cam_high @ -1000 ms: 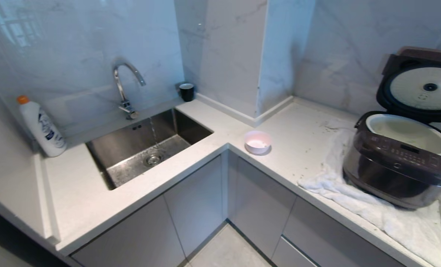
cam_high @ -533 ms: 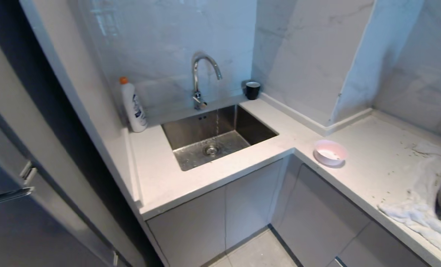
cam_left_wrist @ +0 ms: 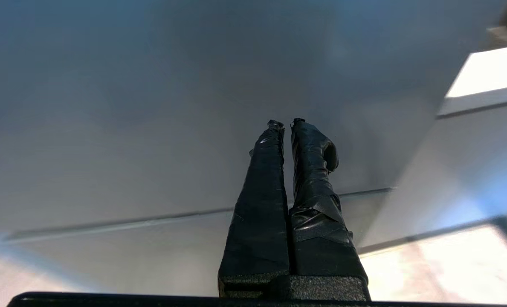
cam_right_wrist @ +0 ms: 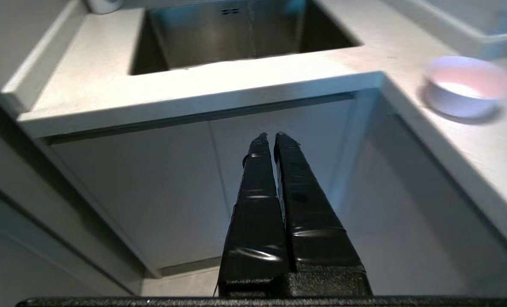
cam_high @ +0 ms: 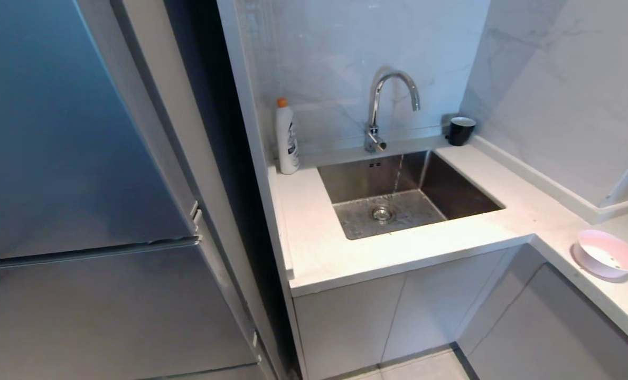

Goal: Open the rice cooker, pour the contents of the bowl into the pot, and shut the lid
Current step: Fill a bowl with water from the tap

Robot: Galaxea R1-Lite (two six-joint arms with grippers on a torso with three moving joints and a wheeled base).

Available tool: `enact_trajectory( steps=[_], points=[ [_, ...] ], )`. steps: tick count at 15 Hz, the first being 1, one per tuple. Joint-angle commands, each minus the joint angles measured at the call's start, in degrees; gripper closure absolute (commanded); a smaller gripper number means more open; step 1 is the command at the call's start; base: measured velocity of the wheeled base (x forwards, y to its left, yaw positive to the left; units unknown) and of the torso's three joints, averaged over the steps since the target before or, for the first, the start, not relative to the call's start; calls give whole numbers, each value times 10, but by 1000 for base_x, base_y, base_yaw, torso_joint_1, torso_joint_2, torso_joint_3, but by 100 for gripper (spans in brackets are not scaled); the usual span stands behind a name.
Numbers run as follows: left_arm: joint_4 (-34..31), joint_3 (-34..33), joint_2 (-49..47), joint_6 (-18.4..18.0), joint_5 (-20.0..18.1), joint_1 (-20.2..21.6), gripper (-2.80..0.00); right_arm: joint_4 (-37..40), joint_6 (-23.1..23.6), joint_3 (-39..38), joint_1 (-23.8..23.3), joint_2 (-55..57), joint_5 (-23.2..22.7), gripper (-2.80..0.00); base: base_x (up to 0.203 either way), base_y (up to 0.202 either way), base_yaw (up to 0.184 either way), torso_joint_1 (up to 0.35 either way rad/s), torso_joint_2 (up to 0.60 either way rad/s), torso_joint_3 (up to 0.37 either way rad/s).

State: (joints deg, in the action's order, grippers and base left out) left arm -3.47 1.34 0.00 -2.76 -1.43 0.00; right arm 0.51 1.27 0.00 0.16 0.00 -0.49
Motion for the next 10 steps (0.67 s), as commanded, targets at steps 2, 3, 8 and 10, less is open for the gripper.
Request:
enact_trajectory(
  steps=[2,3,8,10],
  points=[
    [0,0,-1,1,0,0,0,-1,0,-1,0,0,0,0,-1,-11,166,5,1,4],
    [0,0,-1,1,0,0,0,0,0,-1,0,0,0,0,-8,-17,161,18,9,0],
    [0,0,-1,0,-1,1,0,-1,0,-1,0,0,0,0,-2,-11,157,2,1,2],
    [0,1,-1,0,-1,1,0,-1,0,-1,0,0,0,0,1,-5,36,4,1,3]
  ],
)
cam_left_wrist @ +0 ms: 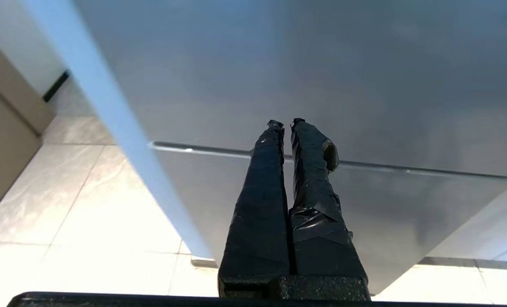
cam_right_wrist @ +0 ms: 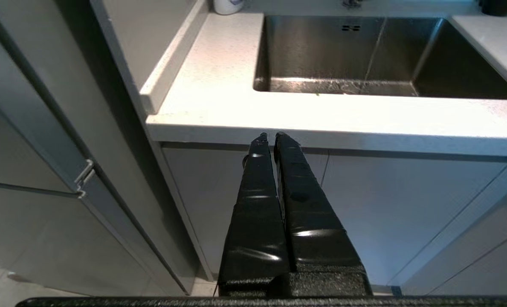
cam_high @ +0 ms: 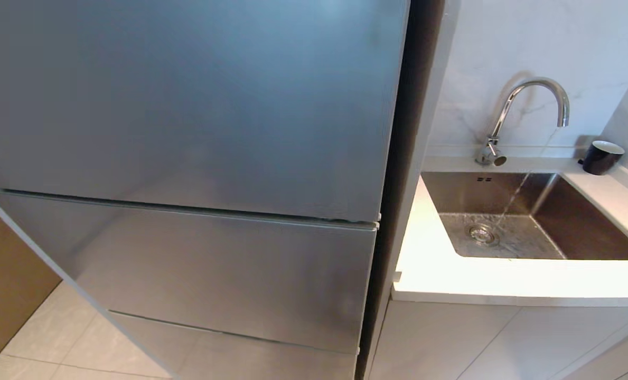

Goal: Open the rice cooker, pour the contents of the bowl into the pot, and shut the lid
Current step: Fill a bowl with water from the tap

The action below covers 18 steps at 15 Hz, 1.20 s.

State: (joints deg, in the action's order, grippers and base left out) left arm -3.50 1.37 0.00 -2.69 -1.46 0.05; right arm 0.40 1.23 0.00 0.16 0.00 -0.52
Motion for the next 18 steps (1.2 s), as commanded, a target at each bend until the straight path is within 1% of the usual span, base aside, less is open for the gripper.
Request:
enact_trajectory(
  steps=[1,11,13,18],
  points=[
    [0,0,-1,0,0,0,0,0,0,-1,0,0,0,0,0,0,0,0,0,0],
    [0,0,-1,0,0,0,0,0,0,-1,0,0,0,0,0,0,0,0,0,0],
    [0,0,-1,0,0,0,0,0,0,-1,0,0,0,0,0,-126,4,5,1,1],
    [0,0,-1,0,0,0,0,0,-1,-1,0,0,1,0,0,-189,-1,2,2,7]
  ],
)
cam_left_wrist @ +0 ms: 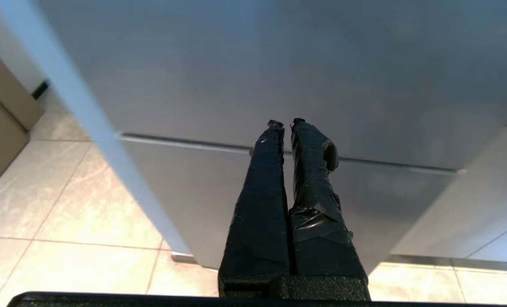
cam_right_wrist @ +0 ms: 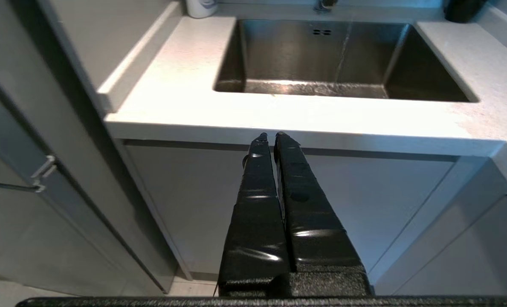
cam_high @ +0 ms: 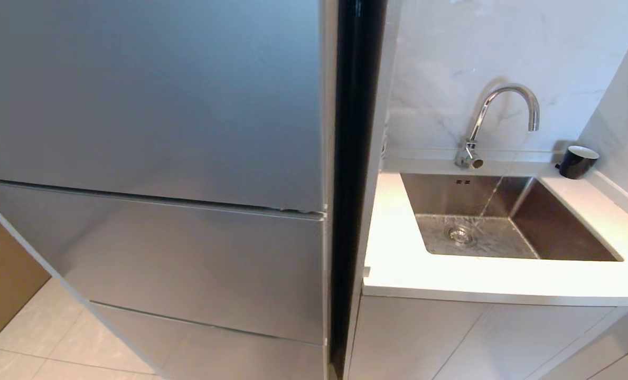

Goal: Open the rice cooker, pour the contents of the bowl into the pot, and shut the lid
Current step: Fill a bowl with water from the tap

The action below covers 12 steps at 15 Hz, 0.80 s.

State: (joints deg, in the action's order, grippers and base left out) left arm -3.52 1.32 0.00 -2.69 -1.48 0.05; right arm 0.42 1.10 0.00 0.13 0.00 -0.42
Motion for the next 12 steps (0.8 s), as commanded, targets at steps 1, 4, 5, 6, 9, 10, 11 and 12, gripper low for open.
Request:
enact_trajectory(
  steps=[1,4,5,6,9,10,11,12],
  points=[
    [0,0,-1,0,0,0,0,0,0,-1,0,0,0,0,0,-155,-3,2,3,2],
    [0,0,-1,0,0,0,0,0,0,-1,0,0,0,0,0,-172,-1,5,4,2],
    [0,0,-1,0,0,0,0,0,0,-1,0,0,0,0,0,-209,-8,4,6,-5],
    [0,0,-1,0,0,0,0,-1,0,-1,0,0,0,0,0,-213,-11,7,3,2],
    [1,0,-1,0,1,0,0,-1,0,-1,0,0,0,0,0,-212,-7,3,4,2],
    [0,0,-1,0,1,0,0,-1,0,-1,0,0,0,0,0,-216,-4,6,2,-7],
    [0,0,-1,0,1,0,0,-1,0,-1,0,0,0,0,0,-159,14,-55,-28,7],
    [1,0,-1,0,1,0,0,-3,0,-2,0,0,0,0,0,-160,13,20,7,-7]
  ],
)
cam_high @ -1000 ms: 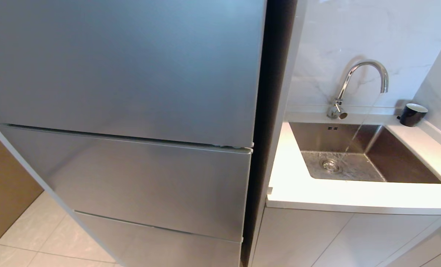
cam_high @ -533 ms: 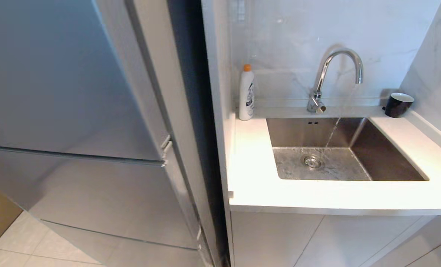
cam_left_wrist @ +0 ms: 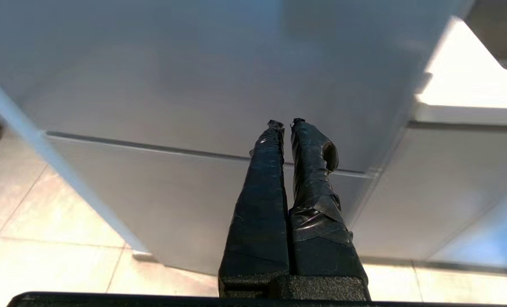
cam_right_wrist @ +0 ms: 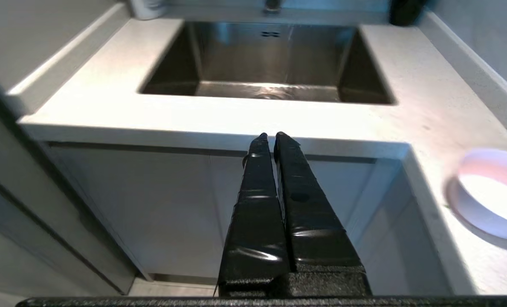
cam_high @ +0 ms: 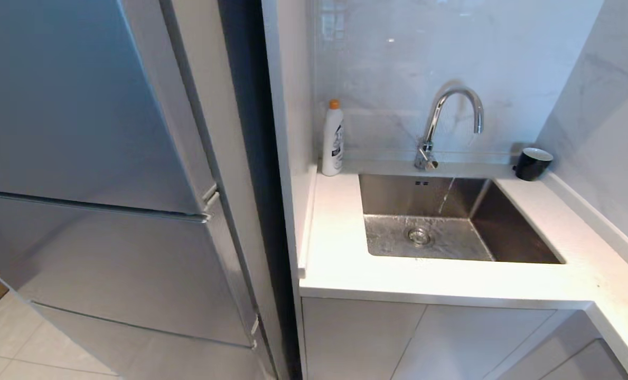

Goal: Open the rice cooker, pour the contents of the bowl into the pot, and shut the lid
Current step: Fill a bowl with water from the tap

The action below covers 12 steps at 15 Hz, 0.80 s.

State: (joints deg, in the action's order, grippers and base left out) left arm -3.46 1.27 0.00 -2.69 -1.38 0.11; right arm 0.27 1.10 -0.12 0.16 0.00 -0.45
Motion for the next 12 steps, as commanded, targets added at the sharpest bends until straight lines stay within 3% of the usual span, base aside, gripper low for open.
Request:
enact_trajectory(
  steps=[1,8,12],
  points=[
    [0,1,-1,0,0,-1,0,-2,0,-1,0,0,0,0,0,-186,10,57,6,-25],
    [0,1,-1,0,0,-1,0,-2,0,-1,0,0,0,0,0,-192,2,1,-1,0],
    [0,1,-1,1,0,-1,0,-2,0,-1,0,0,0,0,0,-35,-2,1,1,3]
  ],
)
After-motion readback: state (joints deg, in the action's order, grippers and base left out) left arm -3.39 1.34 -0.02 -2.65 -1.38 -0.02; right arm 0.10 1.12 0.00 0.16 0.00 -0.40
